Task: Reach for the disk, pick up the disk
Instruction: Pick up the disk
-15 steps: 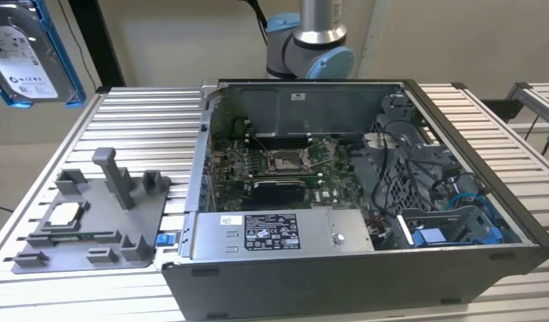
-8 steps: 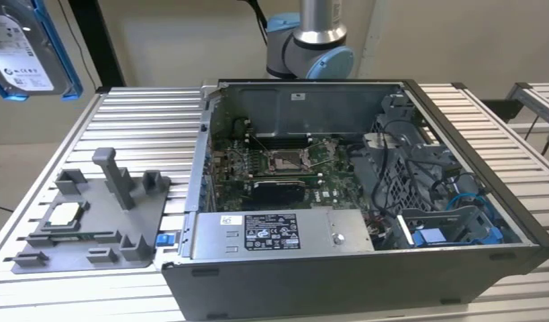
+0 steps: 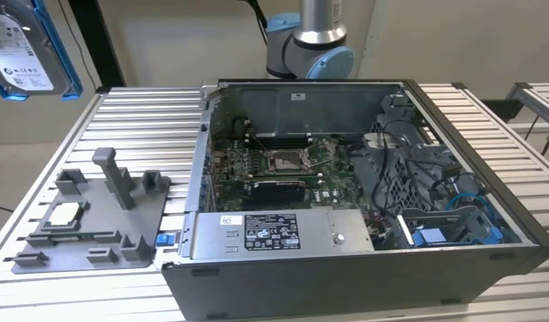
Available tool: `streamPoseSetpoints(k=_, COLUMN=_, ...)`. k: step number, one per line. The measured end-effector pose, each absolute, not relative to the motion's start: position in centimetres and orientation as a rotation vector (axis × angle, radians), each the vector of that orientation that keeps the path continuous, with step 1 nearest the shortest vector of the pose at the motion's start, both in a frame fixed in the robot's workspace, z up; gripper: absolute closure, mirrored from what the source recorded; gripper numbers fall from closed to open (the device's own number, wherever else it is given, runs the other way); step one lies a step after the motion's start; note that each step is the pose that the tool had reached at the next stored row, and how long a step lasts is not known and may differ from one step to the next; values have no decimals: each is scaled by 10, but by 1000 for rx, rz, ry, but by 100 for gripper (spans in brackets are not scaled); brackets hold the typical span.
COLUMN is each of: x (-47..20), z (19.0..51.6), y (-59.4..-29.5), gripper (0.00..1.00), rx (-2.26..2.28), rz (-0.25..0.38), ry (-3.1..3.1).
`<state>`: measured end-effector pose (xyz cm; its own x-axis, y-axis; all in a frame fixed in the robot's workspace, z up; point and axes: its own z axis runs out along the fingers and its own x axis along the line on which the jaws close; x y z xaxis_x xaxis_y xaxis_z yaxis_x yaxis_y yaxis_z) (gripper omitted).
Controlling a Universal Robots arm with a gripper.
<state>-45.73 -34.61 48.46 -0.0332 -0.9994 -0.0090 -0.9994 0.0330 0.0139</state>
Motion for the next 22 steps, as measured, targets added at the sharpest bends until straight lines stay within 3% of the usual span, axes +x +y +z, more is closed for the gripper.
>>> streamPoseSetpoints(k=22, x=-430, z=485, y=-346, gripper=100, rx=2182, rz=-26, ry=-2256)
